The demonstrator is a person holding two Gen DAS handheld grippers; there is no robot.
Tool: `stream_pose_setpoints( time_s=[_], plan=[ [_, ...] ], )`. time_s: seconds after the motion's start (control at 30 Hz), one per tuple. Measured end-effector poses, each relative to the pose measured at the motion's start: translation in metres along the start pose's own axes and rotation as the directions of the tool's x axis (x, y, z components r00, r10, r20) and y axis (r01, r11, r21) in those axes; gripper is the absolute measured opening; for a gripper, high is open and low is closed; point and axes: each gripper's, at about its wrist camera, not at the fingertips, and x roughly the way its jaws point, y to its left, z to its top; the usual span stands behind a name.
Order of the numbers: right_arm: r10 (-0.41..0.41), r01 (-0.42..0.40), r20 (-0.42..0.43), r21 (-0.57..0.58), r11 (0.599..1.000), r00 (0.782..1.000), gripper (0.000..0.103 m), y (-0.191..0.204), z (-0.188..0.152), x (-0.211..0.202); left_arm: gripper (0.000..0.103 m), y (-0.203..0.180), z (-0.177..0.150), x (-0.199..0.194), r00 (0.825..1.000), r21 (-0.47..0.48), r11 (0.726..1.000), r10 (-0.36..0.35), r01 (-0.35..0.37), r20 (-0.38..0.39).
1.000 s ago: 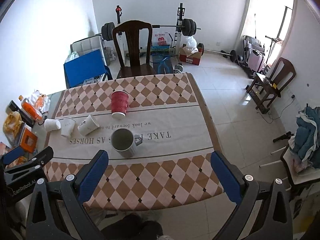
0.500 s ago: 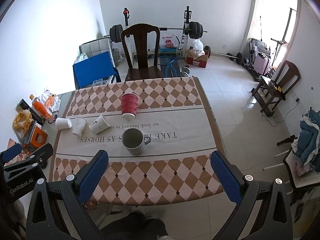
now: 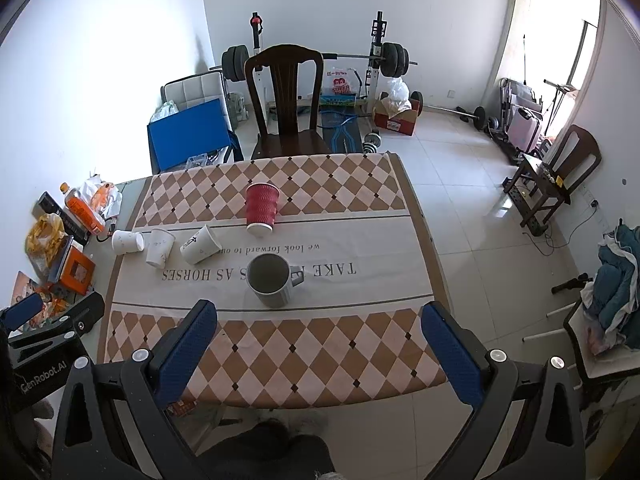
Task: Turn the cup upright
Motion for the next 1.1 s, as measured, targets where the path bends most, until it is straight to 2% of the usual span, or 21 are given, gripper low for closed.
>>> stream_pose_setpoints(
  time_s=[0.67,1.1],
  plan=[
    [0.002,-0.002,-0.008,-0.003,1.0,1.0,0.103,0.004,-0.012,0.006,0.103,0.0,-0.002,0.0,1.0,0.0,1.0,0.003,-0.003,-0.006],
    [0.007,-0.007,-0.012,-0.002,1.0,1.0,0.103,0.004,-0.011,0.005,0.103,0.005,0.003,-0.004,1.0,0.035,0.999,-0.012,0.012,-0.001]
  ],
)
